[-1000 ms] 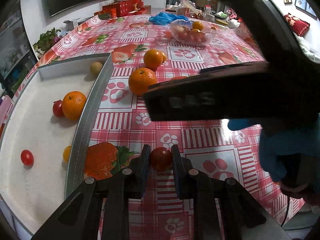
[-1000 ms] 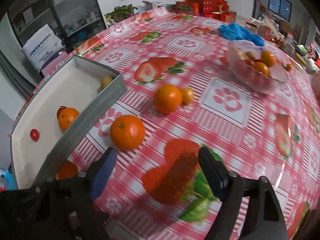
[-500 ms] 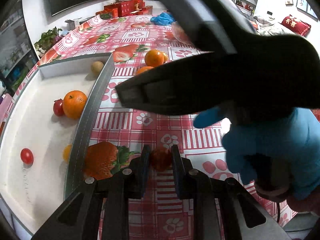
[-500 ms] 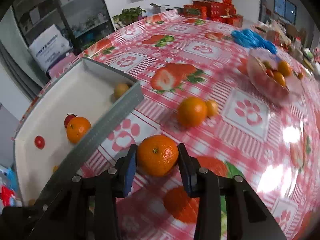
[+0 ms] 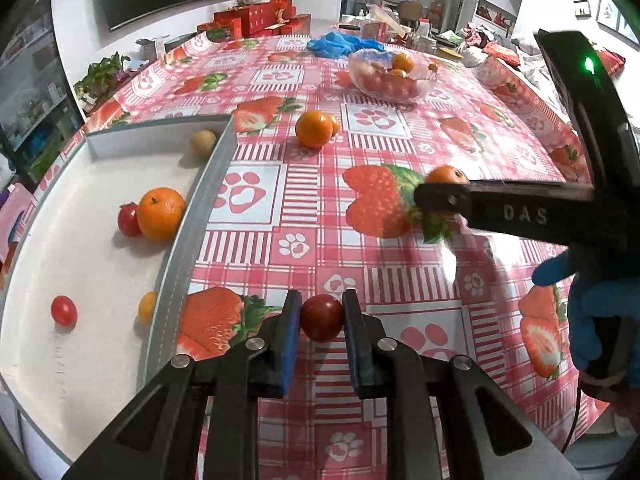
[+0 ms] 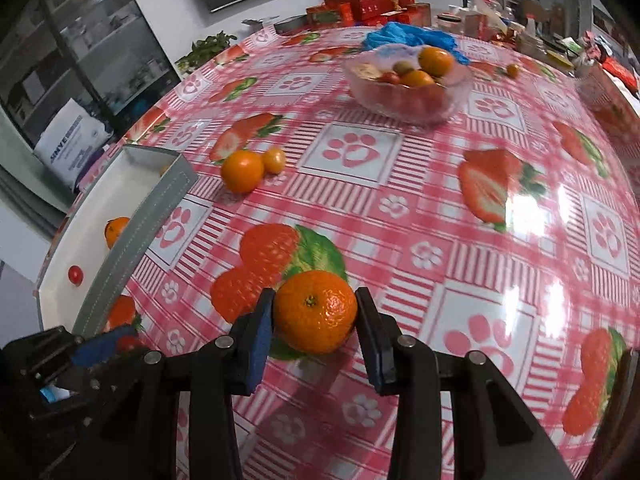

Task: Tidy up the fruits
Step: 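Grasp an orange mandarin with the right gripper while the left holds the tomato, then carry the tomato and mandarin over the white tray with both grippers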

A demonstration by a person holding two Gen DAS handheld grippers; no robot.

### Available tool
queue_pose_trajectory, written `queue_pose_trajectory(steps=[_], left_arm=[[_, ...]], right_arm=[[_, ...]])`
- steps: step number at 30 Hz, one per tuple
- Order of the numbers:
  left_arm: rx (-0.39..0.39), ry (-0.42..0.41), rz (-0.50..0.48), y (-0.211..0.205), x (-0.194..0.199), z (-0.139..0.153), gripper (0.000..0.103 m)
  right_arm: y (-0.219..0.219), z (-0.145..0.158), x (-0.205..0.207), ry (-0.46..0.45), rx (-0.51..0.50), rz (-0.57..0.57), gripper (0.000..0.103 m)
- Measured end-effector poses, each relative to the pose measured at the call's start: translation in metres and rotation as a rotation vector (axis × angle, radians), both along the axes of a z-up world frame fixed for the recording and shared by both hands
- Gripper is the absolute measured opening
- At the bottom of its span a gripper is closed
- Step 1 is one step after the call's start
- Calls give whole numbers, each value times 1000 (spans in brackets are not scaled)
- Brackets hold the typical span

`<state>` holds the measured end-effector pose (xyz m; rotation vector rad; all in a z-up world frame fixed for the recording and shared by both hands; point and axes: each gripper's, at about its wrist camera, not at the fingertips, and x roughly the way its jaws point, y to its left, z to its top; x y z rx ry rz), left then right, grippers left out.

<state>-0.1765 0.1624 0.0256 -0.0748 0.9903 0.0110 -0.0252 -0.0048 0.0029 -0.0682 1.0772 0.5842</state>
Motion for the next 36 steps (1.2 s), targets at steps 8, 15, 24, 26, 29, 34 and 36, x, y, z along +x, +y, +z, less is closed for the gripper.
queue_pose_trajectory(steps=[8, 15, 24, 26, 29, 34, 36], left_arm=[[16, -30, -3, -1, -3, 16, 22], [16, -50, 16, 7, -9, 21, 22], [1, -65, 31, 18, -14, 25, 22], [-2, -70, 34, 19, -15, 26, 22], [-5, -73, 39, 22, -17, 27, 22], [-15, -76, 50, 27, -20, 28, 22], [-18, -77, 51, 28, -20, 28, 22]], right_arm=[[-1, 4, -7, -5, 15, -1, 43], [5, 11, -14, -19, 11, 13, 43], [16, 14, -20, -22, 5, 25, 43], [17, 14, -22, -22, 3, 29, 43], [18, 13, -25, -20, 0, 32, 43], [17, 9, -28, -12, -8, 31, 43], [16, 7, -29, -6, -10, 30, 43]])
